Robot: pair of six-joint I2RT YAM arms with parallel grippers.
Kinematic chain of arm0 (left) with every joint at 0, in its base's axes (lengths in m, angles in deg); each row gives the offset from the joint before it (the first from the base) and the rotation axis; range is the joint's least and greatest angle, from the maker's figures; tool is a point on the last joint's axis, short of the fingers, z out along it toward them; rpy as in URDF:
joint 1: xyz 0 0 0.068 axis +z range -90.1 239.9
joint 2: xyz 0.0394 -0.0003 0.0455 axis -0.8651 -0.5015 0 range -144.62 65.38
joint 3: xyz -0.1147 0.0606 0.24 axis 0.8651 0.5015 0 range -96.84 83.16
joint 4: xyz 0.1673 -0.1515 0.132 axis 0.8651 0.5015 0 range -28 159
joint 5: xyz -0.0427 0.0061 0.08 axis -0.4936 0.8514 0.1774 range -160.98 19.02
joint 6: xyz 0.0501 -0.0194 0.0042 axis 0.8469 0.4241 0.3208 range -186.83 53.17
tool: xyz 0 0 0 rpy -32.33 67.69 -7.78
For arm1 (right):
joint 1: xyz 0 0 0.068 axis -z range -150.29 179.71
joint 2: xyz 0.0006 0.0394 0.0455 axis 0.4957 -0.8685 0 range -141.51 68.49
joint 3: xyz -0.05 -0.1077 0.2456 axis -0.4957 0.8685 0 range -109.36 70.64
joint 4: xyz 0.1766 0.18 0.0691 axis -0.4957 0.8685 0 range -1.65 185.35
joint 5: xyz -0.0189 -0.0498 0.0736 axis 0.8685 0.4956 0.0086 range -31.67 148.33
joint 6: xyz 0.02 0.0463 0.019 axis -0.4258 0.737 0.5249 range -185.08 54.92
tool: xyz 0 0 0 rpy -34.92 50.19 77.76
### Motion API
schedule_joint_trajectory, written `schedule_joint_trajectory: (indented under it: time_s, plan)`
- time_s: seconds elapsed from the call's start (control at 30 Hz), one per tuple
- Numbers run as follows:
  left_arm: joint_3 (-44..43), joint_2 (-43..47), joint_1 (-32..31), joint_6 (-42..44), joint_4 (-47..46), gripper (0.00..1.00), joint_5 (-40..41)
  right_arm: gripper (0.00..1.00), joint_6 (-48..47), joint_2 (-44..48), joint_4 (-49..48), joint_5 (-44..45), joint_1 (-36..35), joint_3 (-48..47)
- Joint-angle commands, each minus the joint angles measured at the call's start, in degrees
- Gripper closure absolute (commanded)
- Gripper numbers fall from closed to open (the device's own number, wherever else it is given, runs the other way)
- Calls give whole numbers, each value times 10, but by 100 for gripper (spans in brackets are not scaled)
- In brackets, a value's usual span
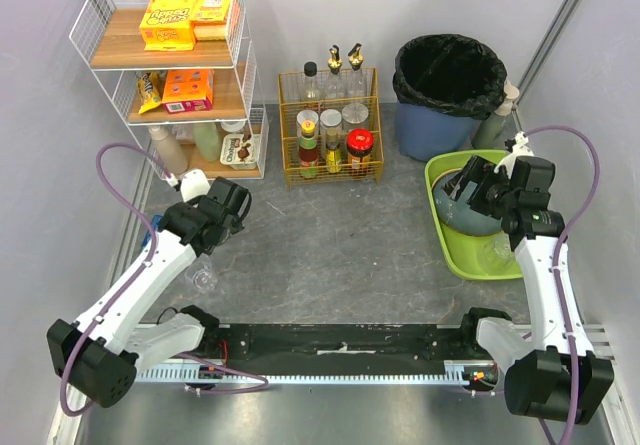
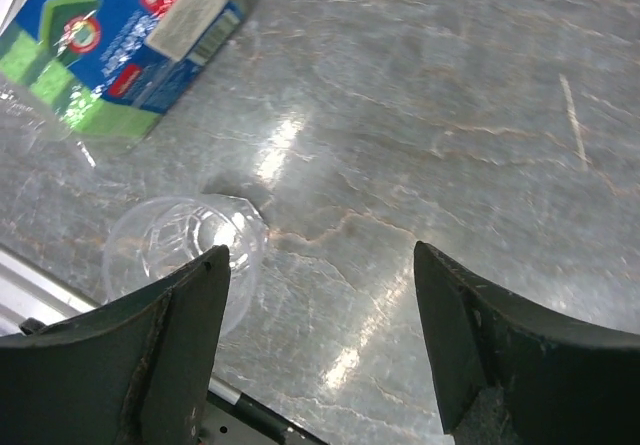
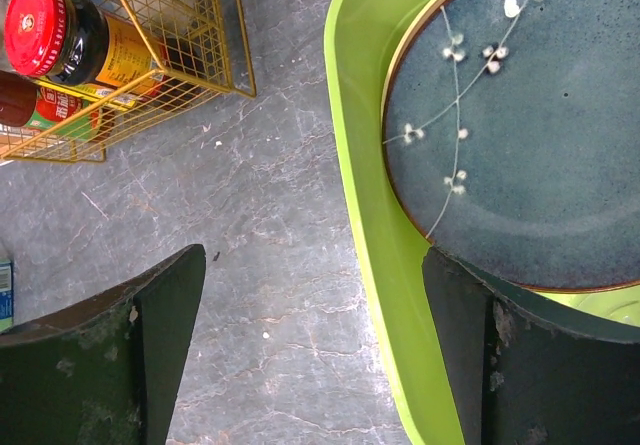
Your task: Clear the kitchen counter
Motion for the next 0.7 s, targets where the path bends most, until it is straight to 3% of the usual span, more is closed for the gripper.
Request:
schedule_joint_trajectory:
  time_s: [0.0,0.47,0.57,0.67]
  plan:
    - [34,12,42,-60,-30,22,41,5,6,-1,-11,-11,-1,6]
    - [141,9,89,-119,-79,35,8,4,1,-5,-7,-3,-3,17]
    - [155,6,93,-119,-92,42,-3,4,0,-5,-6,-2,-1,18]
    - [163,4,97,-118,-104,58,-7,4,-1,-8,-6,-1,-2,18]
